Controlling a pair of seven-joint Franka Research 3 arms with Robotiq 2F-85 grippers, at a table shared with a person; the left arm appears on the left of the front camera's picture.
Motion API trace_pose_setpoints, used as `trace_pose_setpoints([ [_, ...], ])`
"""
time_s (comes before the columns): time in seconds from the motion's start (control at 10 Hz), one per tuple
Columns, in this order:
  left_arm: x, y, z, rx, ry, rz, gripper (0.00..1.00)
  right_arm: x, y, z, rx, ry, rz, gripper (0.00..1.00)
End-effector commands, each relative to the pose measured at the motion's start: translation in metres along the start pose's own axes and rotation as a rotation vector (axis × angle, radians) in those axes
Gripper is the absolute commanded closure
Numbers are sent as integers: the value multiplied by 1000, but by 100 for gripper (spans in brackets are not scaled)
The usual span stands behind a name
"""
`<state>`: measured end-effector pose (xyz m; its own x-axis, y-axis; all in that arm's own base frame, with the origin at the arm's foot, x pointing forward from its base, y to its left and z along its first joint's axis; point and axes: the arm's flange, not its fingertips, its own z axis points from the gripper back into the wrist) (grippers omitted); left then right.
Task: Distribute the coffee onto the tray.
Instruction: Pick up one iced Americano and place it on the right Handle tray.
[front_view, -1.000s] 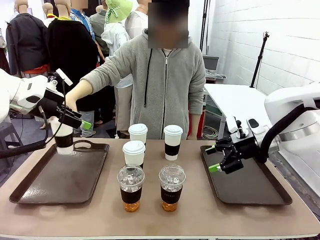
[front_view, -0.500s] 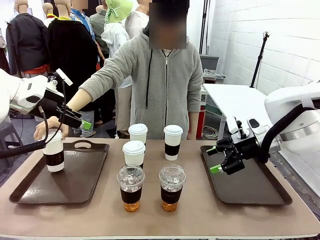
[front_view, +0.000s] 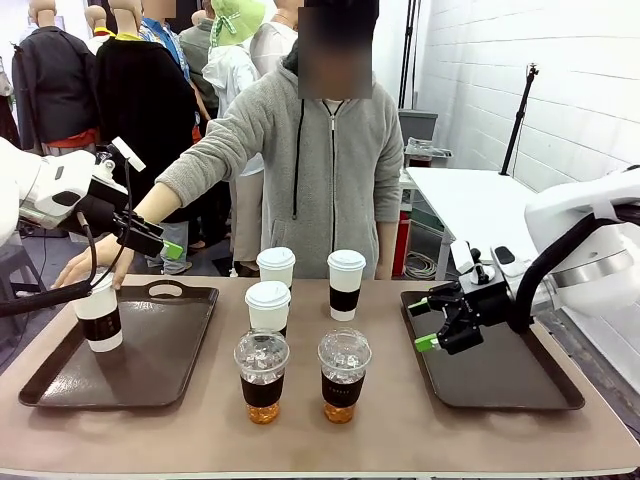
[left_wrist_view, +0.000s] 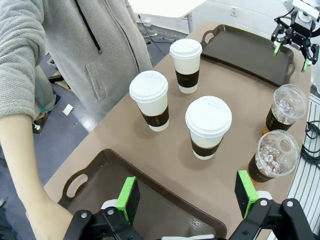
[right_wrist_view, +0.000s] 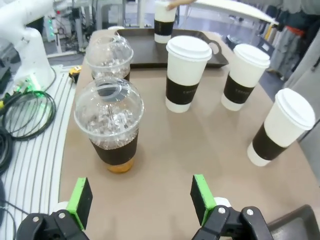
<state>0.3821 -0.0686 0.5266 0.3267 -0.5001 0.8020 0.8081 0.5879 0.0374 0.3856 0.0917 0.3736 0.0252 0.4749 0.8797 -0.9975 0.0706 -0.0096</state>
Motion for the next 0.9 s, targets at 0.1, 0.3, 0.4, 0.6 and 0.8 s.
trace_pose_setpoints([
  [0.1,-2,3,-1,-16,-11,-9,0,-30,10,-29,46,-70,34,0],
  [0.3,-2,3,-1,-16,-11,-9,0,-42,14,-45,95,-79,49,0],
  [0.4,-2,3,-1,-16,-11,-9,0,-47,16,-54,99,-93,54,0],
  [0.6,-2,3,-1,-16,-11,-9,0,-56,17,-68,112,-121,71,0],
  [0.8,-2,3,-1,-16,-11,-9,0,-61,19,-83,122,-152,85,0],
])
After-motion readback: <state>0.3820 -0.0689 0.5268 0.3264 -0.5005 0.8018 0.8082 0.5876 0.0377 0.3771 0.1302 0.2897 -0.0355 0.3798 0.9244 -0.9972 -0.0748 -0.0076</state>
